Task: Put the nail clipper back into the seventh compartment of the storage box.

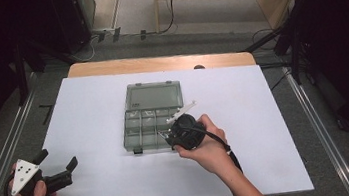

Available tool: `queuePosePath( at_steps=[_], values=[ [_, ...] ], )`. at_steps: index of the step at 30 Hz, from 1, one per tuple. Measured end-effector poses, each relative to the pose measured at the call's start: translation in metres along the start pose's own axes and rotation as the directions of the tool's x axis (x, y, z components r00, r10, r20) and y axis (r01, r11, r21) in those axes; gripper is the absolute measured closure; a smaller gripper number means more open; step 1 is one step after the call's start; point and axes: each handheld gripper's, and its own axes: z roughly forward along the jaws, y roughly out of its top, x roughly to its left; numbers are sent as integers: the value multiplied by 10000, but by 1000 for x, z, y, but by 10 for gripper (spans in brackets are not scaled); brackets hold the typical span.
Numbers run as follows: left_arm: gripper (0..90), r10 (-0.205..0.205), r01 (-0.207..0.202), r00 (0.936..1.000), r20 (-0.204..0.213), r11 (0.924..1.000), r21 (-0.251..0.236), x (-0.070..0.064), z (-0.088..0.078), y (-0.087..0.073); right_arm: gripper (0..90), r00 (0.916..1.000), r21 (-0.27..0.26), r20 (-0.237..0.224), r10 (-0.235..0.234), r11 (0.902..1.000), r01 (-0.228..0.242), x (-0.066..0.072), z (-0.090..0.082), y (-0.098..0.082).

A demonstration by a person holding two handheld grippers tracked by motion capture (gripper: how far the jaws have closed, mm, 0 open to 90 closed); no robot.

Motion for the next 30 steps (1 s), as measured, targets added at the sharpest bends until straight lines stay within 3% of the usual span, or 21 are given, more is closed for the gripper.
queuePosePath(
  at_steps=[30],
  values=[
    [0,-23,23,10000,16,10000,-17,0,0,0,812,9983,138,167,558,9983,-560,-12,30,11]
  ],
)
